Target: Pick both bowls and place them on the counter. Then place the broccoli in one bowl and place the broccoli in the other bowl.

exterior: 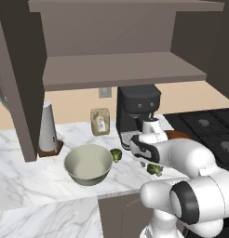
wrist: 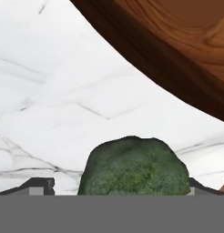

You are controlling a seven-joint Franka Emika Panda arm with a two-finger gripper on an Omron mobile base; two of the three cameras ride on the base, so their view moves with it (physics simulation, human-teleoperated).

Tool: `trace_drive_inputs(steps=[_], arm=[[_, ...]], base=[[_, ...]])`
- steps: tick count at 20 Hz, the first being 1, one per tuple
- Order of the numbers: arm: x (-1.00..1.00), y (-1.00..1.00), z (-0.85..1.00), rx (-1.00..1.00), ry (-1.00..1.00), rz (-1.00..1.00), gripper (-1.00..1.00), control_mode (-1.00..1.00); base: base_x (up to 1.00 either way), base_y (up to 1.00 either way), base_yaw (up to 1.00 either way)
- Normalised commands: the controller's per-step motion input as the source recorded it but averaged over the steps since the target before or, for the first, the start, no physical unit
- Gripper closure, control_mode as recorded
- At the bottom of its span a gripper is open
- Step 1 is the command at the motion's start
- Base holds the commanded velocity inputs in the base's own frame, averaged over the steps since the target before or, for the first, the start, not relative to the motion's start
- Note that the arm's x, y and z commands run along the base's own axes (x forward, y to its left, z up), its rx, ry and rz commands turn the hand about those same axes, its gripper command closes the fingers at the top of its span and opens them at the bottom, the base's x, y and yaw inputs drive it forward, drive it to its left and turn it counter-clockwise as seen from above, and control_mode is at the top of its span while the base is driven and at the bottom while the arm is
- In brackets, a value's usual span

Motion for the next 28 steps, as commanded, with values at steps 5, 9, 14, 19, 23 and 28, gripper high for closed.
trace_drive_inputs(steps=[5, 9, 14, 19, 23, 28], arm=[[-0.02, 0.02, -0.16, 0.00, 0.02, -0.03, 1.00, -1.00], [-0.09, -0.01, -0.10, 0.00, 0.04, -0.01, 1.00, -1.00], [-0.23, 0.00, -0.04, 0.00, 0.03, -0.01, 1.00, -1.00], [-0.34, 0.14, 0.35, 0.00, -0.02, 0.00, 1.00, -1.00], [-0.23, 0.22, 0.54, 0.00, -0.11, 0.00, 1.00, -1.00], [-0.07, 0.14, 0.57, 0.00, -0.04, 0.00, 1.00, -1.00]], base=[[0.00, 0.00, 0.00], [0.00, 0.00, 0.00], [0.00, 0.00, 0.00], [0.00, 0.00, 0.00], [0.00, 0.00, 0.00], [0.00, 0.00, 0.00]])
